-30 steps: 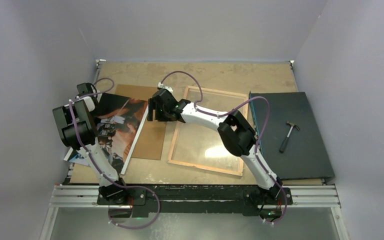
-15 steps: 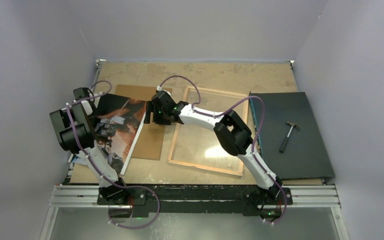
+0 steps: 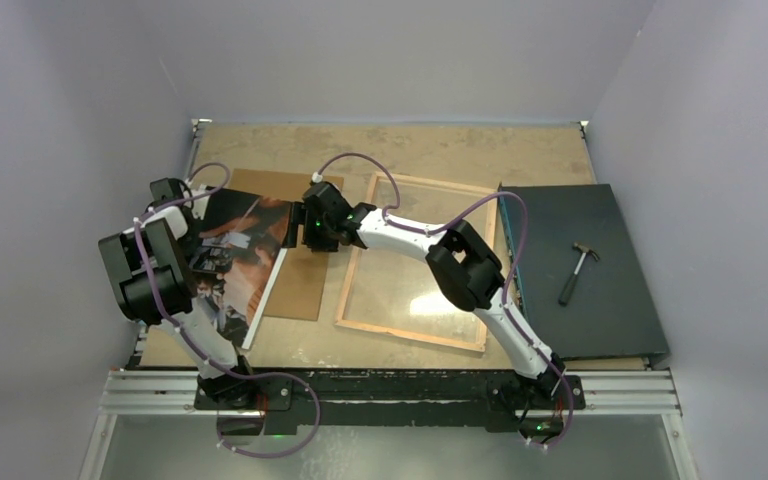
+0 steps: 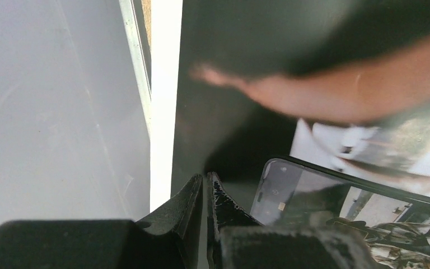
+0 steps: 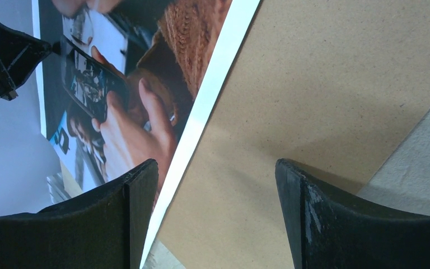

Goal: Put the photo into the frame
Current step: Pick up the photo at the center of the board.

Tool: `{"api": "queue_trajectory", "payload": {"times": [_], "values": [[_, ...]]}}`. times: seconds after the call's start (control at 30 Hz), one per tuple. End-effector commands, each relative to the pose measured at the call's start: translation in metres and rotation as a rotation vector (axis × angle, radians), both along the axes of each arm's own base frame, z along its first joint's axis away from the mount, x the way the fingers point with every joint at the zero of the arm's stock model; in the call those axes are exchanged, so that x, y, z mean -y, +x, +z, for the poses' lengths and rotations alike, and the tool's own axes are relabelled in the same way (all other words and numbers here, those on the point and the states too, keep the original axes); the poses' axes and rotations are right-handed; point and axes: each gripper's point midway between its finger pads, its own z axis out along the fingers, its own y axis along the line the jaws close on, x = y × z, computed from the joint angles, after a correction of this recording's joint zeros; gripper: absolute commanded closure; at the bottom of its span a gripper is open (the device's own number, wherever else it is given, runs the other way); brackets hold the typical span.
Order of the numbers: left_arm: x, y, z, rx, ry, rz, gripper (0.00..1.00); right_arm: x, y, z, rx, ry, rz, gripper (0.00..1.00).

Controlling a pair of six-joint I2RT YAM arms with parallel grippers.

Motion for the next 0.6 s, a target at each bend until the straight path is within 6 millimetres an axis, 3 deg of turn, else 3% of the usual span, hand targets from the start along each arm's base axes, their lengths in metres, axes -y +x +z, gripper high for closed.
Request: {"api": "queue_trajectory", "payload": {"times": [0.0, 0.23, 0.57], "values": [[0.030, -0.029, -0.035, -0.099, -0.139, -0.001, 0.96, 0.003, -0.012, -0.019, -0.057, -0.029, 0.014, 0.21], [0.050, -0.038, -0.051, -0.132, -0.213, -0.007, 1.00, 0.005, -0.015, -0.022, -0.064, -0.030, 0.013, 0.21], [0.139, -0.052, -0.062, -0.202, -0.412, -0.122, 1.00, 0.019, -0.015, -0.035, -0.099, -0.040, -0.021, 0.20]]}}
